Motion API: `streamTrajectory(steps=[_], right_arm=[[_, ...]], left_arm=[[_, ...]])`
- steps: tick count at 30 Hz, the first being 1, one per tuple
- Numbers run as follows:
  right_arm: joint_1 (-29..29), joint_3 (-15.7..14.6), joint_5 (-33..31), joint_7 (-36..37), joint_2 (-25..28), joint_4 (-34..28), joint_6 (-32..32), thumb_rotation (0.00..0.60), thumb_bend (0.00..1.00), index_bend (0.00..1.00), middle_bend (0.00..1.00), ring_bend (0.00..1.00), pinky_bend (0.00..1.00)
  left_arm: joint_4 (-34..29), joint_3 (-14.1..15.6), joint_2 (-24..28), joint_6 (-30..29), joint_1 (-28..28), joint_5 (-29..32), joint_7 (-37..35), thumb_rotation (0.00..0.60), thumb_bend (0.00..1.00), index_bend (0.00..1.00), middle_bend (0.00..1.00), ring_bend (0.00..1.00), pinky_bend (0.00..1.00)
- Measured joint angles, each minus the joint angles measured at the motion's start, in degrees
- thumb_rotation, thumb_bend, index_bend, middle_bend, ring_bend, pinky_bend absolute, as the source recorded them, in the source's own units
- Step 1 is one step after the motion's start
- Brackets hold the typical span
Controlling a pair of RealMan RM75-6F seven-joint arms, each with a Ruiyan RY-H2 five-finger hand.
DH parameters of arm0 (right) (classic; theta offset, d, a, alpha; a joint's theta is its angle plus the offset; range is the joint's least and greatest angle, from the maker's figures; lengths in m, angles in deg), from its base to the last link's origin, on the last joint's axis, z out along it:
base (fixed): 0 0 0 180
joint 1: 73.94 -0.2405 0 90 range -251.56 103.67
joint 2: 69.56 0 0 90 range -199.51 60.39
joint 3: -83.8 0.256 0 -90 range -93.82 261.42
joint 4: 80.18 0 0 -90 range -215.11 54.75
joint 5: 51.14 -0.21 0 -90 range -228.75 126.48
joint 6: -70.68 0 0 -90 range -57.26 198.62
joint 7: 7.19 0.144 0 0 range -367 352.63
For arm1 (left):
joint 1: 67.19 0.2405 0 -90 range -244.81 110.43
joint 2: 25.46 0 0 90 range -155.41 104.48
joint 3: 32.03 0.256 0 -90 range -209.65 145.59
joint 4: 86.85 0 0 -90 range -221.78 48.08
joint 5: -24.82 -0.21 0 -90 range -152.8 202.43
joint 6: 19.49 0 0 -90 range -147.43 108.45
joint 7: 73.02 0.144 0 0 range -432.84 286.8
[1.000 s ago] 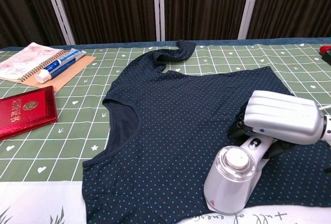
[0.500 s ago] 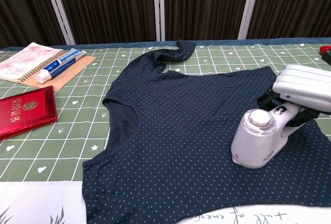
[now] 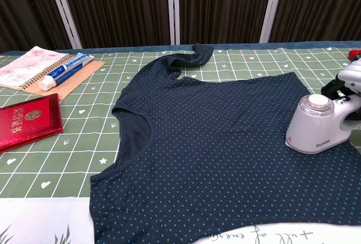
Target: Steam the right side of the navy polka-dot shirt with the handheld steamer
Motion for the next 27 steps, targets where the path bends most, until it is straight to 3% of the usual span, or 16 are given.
streamTrajectory(steps=[15,27], right_arm=[[-2.67,-2.94,4.94,-3.76,-2.81,-4.75,-7.43,0.600,0.60,0.85,0.79,0.77,1.00],[-4.55,-5.43,9.37,-11.16,-2.34,-13.38,-11.19,0.600,0.60,0.85,0.79,0.77,1.00]], left_arm=[[0.01,-0.03,0.11,-0.17,0.06,-0.11,-0.28,0.600,0.00,0.00,0.00,0.00,0.00],[-0.02,0.00,0.48,-0.27,0.21,-0.29,-0.98,0.600,0.00,0.00,0.00,0.00,0.00]])
